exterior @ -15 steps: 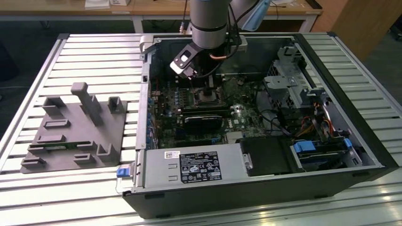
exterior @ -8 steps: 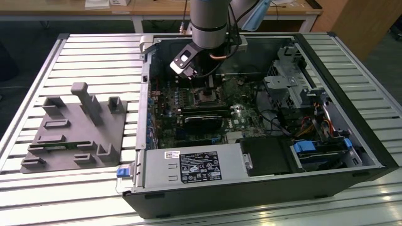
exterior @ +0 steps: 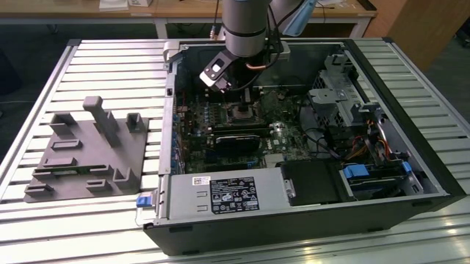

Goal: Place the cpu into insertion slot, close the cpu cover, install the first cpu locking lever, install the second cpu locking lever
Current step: 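Place the cpu into insertion slot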

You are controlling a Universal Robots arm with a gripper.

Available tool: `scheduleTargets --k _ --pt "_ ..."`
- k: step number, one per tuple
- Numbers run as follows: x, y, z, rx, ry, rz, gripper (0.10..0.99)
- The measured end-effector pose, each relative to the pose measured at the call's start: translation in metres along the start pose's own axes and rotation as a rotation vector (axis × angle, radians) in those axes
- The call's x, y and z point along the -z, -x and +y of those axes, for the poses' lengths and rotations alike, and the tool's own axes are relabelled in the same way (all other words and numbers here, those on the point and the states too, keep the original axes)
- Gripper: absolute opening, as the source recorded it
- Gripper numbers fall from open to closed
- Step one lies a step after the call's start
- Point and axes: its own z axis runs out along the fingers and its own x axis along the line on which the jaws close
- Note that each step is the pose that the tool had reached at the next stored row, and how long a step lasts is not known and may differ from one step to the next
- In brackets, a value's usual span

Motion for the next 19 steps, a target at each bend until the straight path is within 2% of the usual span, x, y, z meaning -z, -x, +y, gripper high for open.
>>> scheduleTargets --k 3,19 --pt "-0.0008 0.0001 0.0000 -0.030 0.000 -0.0023 0.106" --pt "-0.0049 0.0000 -0.0003 -0.031 0.000 -0.0023 0.106"
